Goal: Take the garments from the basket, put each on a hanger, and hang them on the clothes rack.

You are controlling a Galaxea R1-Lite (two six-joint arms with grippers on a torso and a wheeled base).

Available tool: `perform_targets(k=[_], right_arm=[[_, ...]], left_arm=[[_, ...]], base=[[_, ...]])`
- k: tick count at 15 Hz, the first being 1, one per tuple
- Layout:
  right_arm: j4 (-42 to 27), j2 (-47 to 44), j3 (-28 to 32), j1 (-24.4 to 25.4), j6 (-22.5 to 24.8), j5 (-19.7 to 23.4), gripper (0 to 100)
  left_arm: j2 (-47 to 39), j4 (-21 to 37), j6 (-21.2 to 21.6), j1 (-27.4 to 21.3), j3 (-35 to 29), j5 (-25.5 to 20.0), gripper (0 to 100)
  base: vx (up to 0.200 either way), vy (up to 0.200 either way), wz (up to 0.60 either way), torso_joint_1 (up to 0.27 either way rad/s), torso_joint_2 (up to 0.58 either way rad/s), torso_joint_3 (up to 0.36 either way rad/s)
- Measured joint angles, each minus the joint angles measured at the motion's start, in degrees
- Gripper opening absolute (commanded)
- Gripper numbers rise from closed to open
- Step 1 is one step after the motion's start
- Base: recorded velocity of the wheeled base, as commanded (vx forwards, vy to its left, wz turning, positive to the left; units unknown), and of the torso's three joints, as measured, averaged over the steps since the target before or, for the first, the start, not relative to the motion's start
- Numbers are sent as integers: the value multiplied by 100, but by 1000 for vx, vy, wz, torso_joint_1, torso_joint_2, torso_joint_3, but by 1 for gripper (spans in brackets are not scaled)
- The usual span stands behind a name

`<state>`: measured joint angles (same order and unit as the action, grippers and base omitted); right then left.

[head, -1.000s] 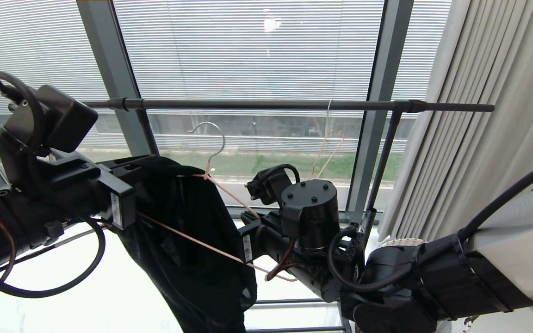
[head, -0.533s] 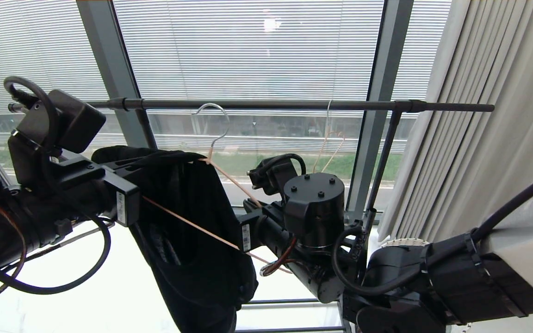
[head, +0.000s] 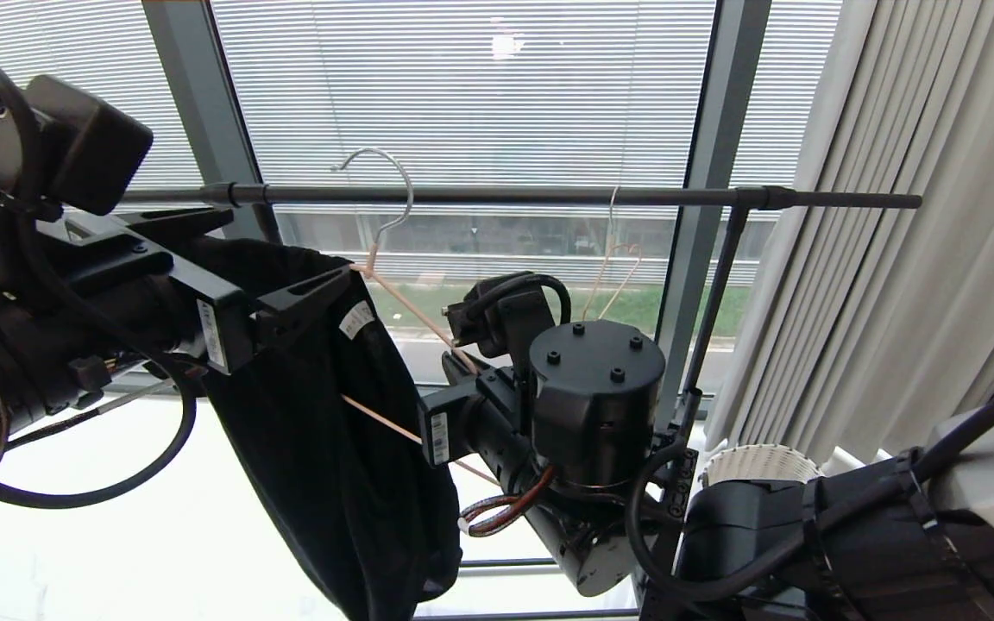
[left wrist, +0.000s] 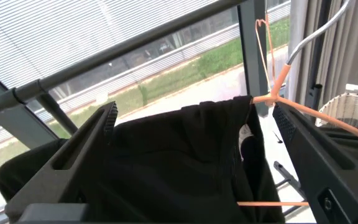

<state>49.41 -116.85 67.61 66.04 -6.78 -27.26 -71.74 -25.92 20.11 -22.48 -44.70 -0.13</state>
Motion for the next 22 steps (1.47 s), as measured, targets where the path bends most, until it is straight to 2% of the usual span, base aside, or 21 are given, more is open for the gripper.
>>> perform_targets(k=[2, 5, 7, 10, 12, 15, 18, 20, 22], right_arm=[[2, 84, -124, -16, 55, -44, 0], [12, 340, -658, -116, 210, 38, 0], [188, 635, -1336, -129, 260, 230, 0], [361, 1456, -2872, -144, 645, 753, 0], [394, 2030, -3679, -155, 907, 1086, 0], [416, 2594, -4472, -162, 1129, 1440, 0], [421, 2799, -4620, -157, 1268, 1620, 0], [418, 2848, -4639, -132, 1496, 1779, 0], [418, 2867, -4639, -63, 1641, 1868, 0]], left_arm=[[151, 2, 2, 40, 124, -27, 100], [474, 20, 27, 187, 480, -400, 100], [824, 310, 104, -20, 848, -708, 100], [1445, 2303, 130, -664, 967, -934, 100], [1673, 3029, 139, -911, 597, -1218, 100], [1684, 3135, 352, -1068, 439, -1387, 100], [1631, 3139, 432, -1517, 689, -1688, 100], [1601, 3138, 602, -1875, 1020, -1741, 100], [1477, 3120, 690, -2008, 1259, -1738, 100]], base=[[0, 0, 0, 0, 0, 0], [0, 0, 0, 0, 0, 0], [0, 0, 0, 0, 0, 0], [0, 0, 0, 0, 0, 0], [0, 0, 0, 0, 0, 0], [0, 0, 0, 0, 0, 0], [0, 0, 0, 0, 0, 0], [0, 0, 0, 0, 0, 0], [0, 0, 0, 0, 0, 0]])
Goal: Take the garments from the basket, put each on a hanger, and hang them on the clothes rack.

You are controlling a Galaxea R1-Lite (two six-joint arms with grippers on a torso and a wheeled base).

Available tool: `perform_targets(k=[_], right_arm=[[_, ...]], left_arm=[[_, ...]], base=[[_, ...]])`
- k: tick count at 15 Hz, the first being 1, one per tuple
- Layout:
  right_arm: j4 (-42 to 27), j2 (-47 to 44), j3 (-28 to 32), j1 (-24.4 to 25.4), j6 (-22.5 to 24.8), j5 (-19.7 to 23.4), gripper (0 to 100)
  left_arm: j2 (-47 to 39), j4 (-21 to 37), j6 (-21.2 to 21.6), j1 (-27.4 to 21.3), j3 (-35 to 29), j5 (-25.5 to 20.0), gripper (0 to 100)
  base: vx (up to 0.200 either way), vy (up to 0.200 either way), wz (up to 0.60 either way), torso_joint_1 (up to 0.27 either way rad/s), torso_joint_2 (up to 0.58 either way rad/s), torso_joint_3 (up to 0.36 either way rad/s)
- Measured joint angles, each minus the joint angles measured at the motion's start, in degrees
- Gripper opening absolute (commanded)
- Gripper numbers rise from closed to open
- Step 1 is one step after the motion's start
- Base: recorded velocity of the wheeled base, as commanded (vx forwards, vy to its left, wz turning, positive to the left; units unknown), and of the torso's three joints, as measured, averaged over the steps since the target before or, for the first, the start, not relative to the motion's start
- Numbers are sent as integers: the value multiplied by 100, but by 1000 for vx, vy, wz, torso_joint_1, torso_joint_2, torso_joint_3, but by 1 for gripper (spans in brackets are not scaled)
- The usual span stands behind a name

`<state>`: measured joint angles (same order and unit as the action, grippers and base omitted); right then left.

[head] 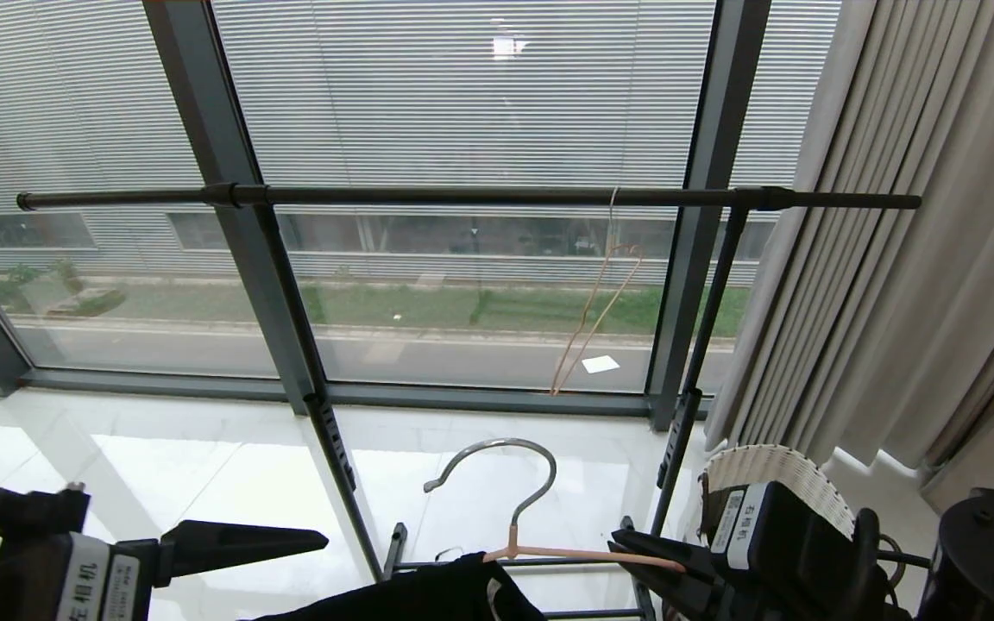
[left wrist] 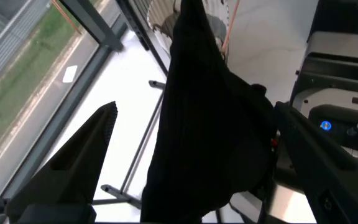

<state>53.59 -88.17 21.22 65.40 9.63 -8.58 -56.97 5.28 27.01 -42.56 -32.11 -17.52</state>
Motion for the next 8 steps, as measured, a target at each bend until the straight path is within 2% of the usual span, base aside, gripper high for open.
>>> perform_targets(k=[8], right_arm=[[-5, -16, 66, 286, 66, -1, 0]], left_arm=[[-885, -625, -9, -5, 245, 193, 100]], base=[[0, 0, 0, 0, 0, 0]])
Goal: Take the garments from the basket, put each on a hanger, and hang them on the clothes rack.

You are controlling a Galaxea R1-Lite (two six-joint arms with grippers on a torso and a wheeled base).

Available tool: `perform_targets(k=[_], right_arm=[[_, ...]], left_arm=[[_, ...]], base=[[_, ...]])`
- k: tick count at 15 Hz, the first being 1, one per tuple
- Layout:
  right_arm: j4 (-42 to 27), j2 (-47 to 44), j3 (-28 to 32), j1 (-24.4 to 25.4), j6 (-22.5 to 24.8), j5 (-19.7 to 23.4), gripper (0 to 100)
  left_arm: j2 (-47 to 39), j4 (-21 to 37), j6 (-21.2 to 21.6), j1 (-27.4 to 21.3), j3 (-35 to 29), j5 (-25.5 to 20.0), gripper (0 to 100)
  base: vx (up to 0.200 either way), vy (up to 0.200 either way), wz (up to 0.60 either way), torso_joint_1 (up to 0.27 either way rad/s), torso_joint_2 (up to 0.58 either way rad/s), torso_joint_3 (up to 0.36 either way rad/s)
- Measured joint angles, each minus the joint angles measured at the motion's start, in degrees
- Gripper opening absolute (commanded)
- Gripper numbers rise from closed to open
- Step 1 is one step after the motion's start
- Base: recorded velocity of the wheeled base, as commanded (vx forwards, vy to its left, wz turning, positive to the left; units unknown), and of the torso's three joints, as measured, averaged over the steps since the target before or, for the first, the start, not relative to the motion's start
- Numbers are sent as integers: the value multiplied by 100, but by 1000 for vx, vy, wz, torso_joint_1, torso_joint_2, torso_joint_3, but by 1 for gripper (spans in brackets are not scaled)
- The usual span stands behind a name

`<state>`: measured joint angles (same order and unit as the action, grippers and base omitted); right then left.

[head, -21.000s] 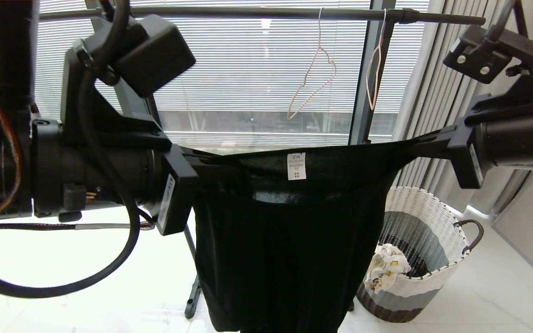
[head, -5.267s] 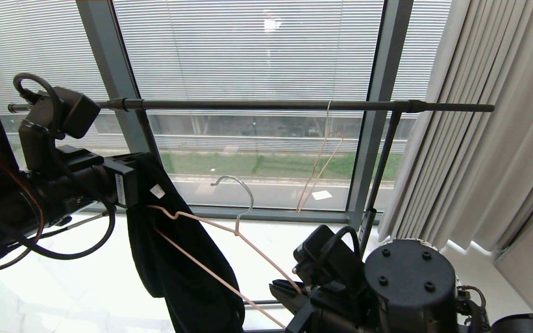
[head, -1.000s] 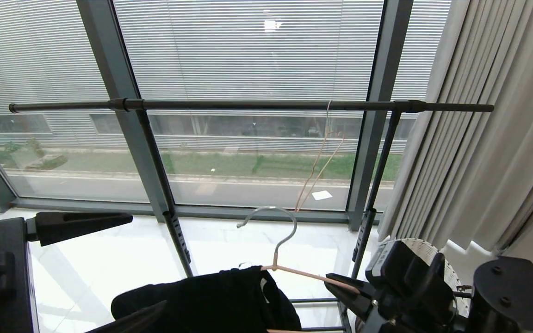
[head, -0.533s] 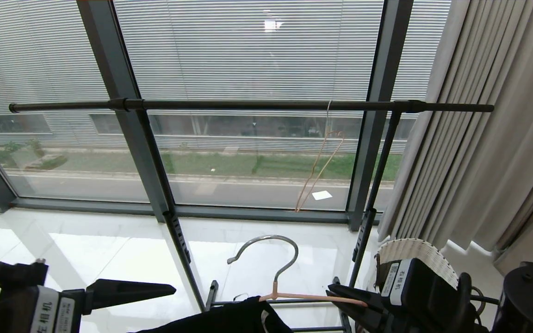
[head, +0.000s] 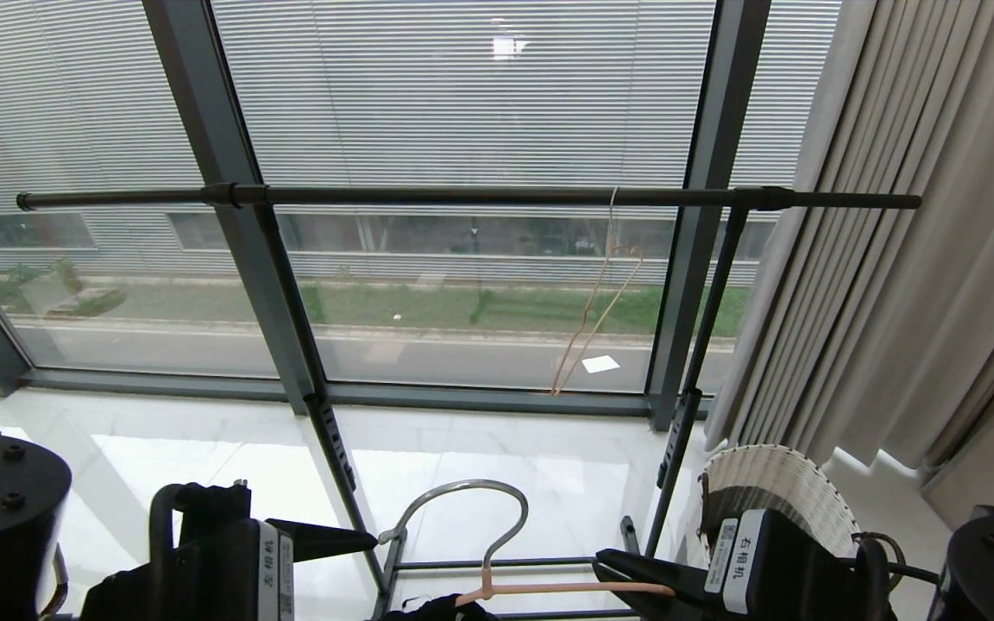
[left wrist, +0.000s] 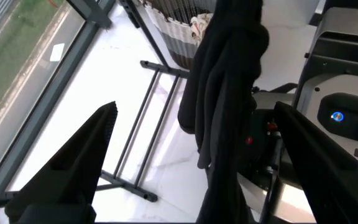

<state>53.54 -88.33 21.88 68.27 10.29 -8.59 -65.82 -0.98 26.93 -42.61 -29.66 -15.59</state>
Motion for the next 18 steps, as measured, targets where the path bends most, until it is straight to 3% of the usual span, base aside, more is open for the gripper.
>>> perform_targets(k=[2, 3, 12, 13, 16, 18], right_arm=[[-6, -4, 22, 17, -2, -5, 0], [-9, -9, 41, 23, -6, -5, 0], [10, -41, 96, 34, -44, -10, 0], [11, -41, 94, 34, -41, -10, 100], [21, -17, 90, 23, -17, -68, 100], [11, 2, 90, 9, 60, -328, 100]], left_arm=[[-77, -52, -9, 5, 72, 73, 100], [-91, -52, -16, 5, 89, 77, 0], [-127, -191, -22, 11, 98, 55, 0], [-133, -239, -22, 11, 122, 55, 0], [-133, -600, -13, 38, 334, 55, 0], [-118, -786, -6, 236, 505, 57, 0]], base=[[0, 0, 0, 0, 0, 0], [0, 0, 0, 0, 0, 0], [0, 0, 0, 0, 0, 0], [0, 0, 0, 0, 0, 0], [0, 0, 0, 0, 0, 0], [0, 0, 0, 0, 0, 0]])
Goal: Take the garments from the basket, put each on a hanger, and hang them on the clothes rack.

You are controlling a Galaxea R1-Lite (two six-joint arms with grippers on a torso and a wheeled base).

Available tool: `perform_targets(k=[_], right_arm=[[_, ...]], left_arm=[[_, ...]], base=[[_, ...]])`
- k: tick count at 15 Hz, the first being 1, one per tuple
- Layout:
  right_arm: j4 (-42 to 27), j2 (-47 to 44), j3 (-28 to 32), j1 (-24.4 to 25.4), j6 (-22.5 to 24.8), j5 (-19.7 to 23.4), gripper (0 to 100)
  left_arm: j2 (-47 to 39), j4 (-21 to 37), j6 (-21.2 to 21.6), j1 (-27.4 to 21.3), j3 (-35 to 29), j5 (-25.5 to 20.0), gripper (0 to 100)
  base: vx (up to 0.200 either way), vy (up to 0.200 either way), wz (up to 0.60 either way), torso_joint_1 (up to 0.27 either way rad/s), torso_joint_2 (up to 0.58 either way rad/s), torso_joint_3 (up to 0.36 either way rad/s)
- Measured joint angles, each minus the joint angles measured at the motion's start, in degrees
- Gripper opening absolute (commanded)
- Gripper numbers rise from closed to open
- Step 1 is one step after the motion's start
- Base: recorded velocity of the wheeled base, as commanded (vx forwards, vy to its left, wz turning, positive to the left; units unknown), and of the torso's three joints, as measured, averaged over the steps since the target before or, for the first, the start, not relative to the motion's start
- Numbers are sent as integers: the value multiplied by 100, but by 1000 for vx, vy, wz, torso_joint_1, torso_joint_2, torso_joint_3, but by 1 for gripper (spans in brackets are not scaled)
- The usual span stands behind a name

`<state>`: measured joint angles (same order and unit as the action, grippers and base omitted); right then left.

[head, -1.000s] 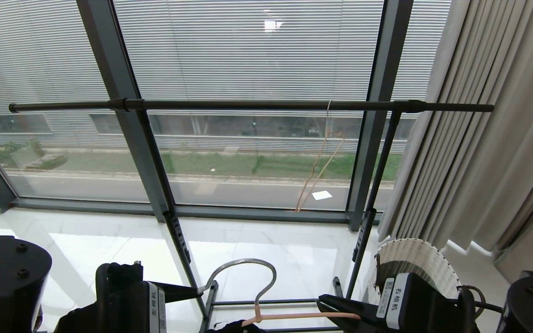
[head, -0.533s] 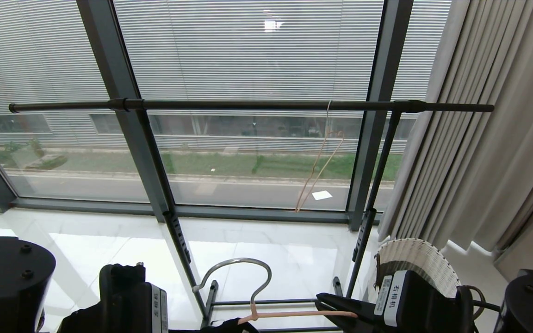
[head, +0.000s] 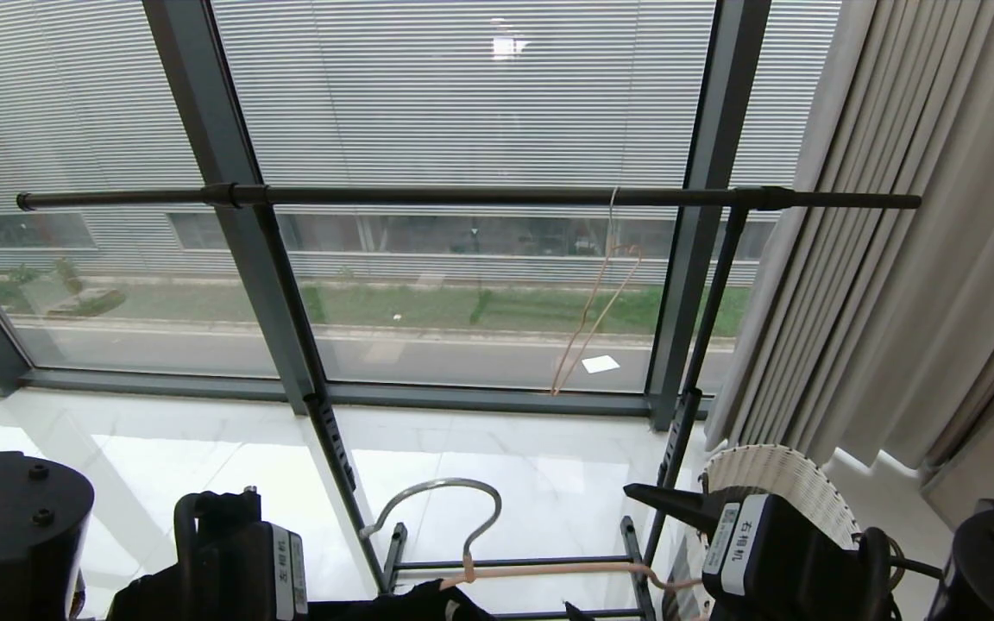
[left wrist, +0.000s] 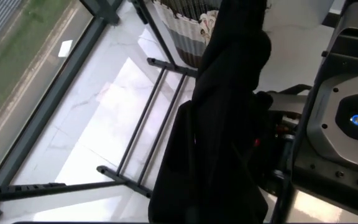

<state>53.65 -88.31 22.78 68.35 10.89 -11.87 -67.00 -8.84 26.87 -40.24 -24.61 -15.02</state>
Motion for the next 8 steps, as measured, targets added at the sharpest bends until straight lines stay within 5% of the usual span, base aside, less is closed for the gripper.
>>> perform_targets(k=[6, 8], right_arm=[[-33, -50, 56, -24, 44, -30, 100], [-34, -205, 293, -20, -27, 0, 100]], left_arm=[[-15, -1113, -44, 1248, 857, -9, 0], [-26, -1300, -684, 1682, 902, -2, 0]], base=[[0, 0, 0, 0, 0, 0], [0, 0, 0, 0, 0, 0]])
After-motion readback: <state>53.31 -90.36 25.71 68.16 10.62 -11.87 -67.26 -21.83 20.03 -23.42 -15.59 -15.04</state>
